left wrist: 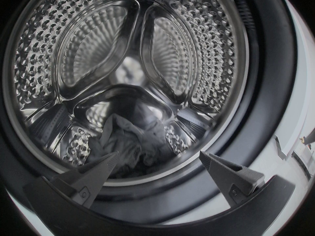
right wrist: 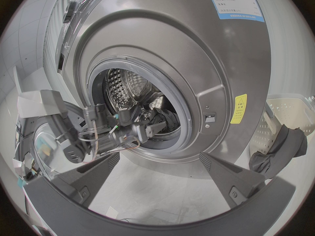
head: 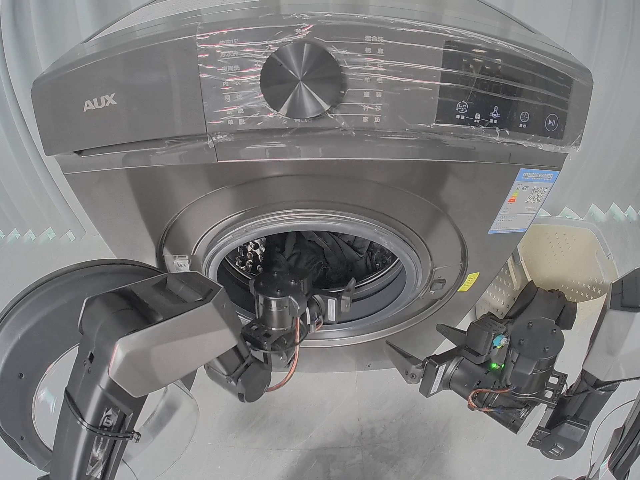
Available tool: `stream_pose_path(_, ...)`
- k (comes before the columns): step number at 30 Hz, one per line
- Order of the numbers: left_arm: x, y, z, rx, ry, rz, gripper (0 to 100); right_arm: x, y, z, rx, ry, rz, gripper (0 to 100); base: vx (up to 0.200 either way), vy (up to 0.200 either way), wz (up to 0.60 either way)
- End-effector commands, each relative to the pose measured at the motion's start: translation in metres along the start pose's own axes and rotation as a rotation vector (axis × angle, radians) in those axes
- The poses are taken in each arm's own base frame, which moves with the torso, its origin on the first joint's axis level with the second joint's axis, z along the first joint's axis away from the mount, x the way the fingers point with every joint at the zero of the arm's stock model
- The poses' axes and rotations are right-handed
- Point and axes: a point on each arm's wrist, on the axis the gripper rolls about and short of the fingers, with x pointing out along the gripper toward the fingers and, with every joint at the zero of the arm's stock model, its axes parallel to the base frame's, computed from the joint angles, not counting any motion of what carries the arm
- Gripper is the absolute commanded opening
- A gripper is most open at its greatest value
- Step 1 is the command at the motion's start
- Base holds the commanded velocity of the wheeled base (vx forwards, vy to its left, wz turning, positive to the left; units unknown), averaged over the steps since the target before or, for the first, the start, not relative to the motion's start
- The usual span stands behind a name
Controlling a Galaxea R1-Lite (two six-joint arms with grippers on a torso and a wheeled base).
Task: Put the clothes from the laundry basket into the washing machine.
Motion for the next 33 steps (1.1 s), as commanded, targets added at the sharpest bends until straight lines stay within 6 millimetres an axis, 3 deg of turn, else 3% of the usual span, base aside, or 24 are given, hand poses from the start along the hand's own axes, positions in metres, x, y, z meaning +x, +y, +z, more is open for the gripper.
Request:
stream_pose_path(1,-0.075,-0.029,0.03,0.008,0.027,-0.088,100,-0.003,-0.002,-0.001,-0.002,0.007,-0.005,100,0.0,0.0,0.0)
stream_pose_path(3,-0.09,-0.031,0.031,0.01,0.044,-0.105,100,-0.005,-0.003,-0.002,-0.003,0.014,-0.007,100,0.0,0.0,0.0)
stream_pose_path(6,-0.135,-0.042,0.039,-0.032,0.07,-0.172,100,-0.015,-0.003,0.002,-0.003,0.006,-0.003,100,0.0,0.0,0.0)
stream_pose_path(9,-0.167,-0.047,0.048,-0.084,0.084,-0.219,100,-0.024,-0.007,0.009,0.0,-0.014,-0.01,100,0.0,0.0,0.0)
stream_pose_path(11,-0.181,-0.046,0.052,-0.101,0.091,-0.235,100,-0.029,-0.007,0.011,0.002,-0.021,-0.01,100,0.0,0.0,0.0)
stream_pose_path(13,-0.209,-0.042,0.06,-0.118,0.1,-0.263,100,-0.045,-0.012,0.01,-0.001,-0.012,-0.033,100,0.0,0.0,0.0)
stream_pose_path(14,-0.209,-0.042,0.06,-0.118,0.1,-0.263,100,-0.045,-0.012,0.01,-0.001,-0.012,-0.033,100,0.0,0.0,0.0)
stream_pose_path(16,-0.234,-0.035,0.07,-0.129,0.086,-0.284,100,-0.068,-0.016,0.012,0.001,-0.017,-0.048,100,0.0,0.0,0.0)
stream_pose_path(19,-0.258,-0.023,0.08,-0.116,0.059,-0.27,100,-0.079,-0.016,0.025,0.041,-0.086,-0.042,100,0.0,0.0,0.0)
stream_pose_path(29,-0.285,0.001,0.067,-0.11,0.097,-0.121,100,-0.08,-0.017,0.025,-0.001,-0.087,-0.1,100,0.0,0.0,0.0)
stream_pose_path(33,-0.281,0.012,0.071,-0.138,0.058,-0.059,100,-0.085,-0.02,0.024,-0.003,-0.069,-0.165,100,0.0,0.0,0.0)
